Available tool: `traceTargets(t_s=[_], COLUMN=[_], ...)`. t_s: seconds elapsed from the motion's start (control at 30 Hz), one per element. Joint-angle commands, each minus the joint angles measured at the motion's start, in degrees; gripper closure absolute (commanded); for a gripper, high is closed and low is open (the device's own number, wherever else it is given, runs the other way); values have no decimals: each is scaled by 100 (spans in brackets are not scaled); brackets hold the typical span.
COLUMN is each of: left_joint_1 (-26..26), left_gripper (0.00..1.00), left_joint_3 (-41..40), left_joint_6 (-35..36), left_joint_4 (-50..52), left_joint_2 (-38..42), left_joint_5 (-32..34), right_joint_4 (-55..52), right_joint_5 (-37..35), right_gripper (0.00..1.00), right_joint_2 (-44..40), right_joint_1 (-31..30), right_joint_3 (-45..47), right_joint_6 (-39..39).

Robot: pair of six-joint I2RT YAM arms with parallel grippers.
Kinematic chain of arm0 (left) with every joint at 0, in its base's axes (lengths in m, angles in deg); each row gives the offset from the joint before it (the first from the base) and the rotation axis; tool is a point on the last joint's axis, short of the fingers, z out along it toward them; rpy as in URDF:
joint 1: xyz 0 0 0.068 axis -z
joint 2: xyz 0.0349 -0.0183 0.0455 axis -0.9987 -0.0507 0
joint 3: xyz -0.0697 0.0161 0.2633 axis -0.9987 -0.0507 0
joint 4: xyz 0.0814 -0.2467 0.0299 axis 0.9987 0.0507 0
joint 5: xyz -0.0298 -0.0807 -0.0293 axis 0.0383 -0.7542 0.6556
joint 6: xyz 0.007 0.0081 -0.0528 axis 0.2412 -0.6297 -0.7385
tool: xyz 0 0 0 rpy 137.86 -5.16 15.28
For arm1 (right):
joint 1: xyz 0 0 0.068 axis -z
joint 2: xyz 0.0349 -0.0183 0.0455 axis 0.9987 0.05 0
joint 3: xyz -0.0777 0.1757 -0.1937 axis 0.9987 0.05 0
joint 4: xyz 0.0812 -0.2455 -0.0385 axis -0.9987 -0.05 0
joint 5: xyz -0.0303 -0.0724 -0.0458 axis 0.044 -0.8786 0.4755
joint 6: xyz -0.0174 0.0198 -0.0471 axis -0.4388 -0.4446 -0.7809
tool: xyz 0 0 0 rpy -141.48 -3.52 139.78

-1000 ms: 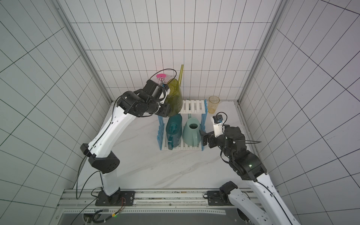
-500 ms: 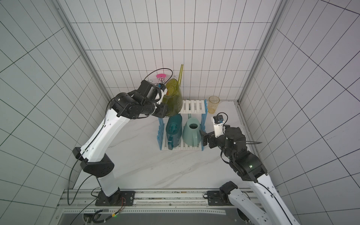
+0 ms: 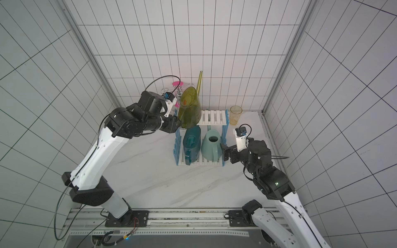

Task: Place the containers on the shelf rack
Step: 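Place the container on the shelf, then reset both arms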

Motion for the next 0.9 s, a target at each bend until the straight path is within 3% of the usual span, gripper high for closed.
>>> traceTargets(t_s=[0.0, 0.07, 0.23, 0.4, 0.5, 0.63, 0.73, 0.87], left_joint_1=[19, 19, -161, -1809, -2819, -3760, -4129, -4199], left_gripper=[48, 47, 16, 3, 1, 1, 1, 1], left_joint_3=[-106, -336, -1489, -2500, -3166, -4318, -5328, -6744], left_joint_6=[-7, 3, 175, 147, 123, 93, 42, 137], left_joint_4=[-172, -296, -1189, -1979, -2509, -3437, -4210, -5348], left_joint_2=[286, 618, 1832, 2501, 2733, 2981, 3078, 3168], left_joint_5=[154, 318, 868, 237, 177, 479, 781, 1095], right_joint_4=[101, 86, 102, 209, 400, 921, 1524, 2648], right_joint_5=[-33, -59, -233, -481, -318, 230, 576, 634], right_gripper=[1, 1, 1, 1, 1, 1, 1, 1], right_joint_2=[-95, -115, -34, 448, 726, 1007, 1187, 1464], right_joint_1=[71, 74, 84, 504, 1250, 2629, 3588, 4295], right_joint_3=[-9, -27, -130, -449, -598, -460, 10, 1020], right_joint_6=[69, 47, -100, -370, -394, 19, 489, 910])
